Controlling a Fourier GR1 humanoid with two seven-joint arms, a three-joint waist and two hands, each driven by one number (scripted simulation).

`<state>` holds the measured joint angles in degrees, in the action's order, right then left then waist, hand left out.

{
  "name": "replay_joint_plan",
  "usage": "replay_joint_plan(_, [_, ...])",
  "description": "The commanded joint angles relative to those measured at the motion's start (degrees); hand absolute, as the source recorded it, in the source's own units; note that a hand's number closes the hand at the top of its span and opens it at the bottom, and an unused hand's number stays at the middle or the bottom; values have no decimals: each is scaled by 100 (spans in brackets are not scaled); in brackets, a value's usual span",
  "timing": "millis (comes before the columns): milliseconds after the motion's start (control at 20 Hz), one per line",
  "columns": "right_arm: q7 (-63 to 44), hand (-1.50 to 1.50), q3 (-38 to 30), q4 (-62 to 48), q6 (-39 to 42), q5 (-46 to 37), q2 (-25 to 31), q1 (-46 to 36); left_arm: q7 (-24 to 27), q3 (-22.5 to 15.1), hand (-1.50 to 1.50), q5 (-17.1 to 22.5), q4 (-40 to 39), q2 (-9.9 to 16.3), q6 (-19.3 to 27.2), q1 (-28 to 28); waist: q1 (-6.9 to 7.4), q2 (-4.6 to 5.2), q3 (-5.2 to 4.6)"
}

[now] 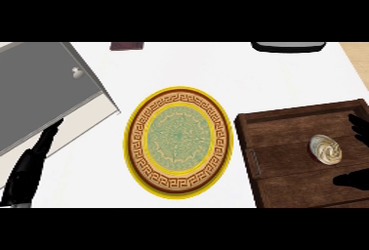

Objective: Pick the cupcake from the tray and place it in the plate

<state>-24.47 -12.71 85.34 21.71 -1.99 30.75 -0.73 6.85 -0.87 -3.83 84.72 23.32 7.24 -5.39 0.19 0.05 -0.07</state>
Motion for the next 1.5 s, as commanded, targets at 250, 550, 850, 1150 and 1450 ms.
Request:
replay_joint_plan(250, [-18, -150, 37, -395, 99, -512, -395, -294, 60, 397, 0, -138, 365, -210, -414, -250, -2, -8, 7])
replay_joint_plan(550, [667, -150, 28, -1085, 6, -890, -554, -436, -184, 232, 0, -578, 354, -654, -248, -60, -5, -6, 8])
replay_joint_plan(850, [1448, 150, -80, -1494, -304, -1071, -720, -599, -144, 447, 0, -652, -26, -626, -370, 313, -15, 2, 9])
replay_joint_plan(1150, [1191, 150, -23, -1297, -322, -1280, -779, -681, 408, 912, 0, -508, -298, -468, -854, 82, -11, -4, 6])
replay_joint_plan(1450, [2196, 150, 817, -1537, -40, -2244, -57, -1587, 131, 604, 0, -638, 100, -526, -860, 228, 352, 89, 20])
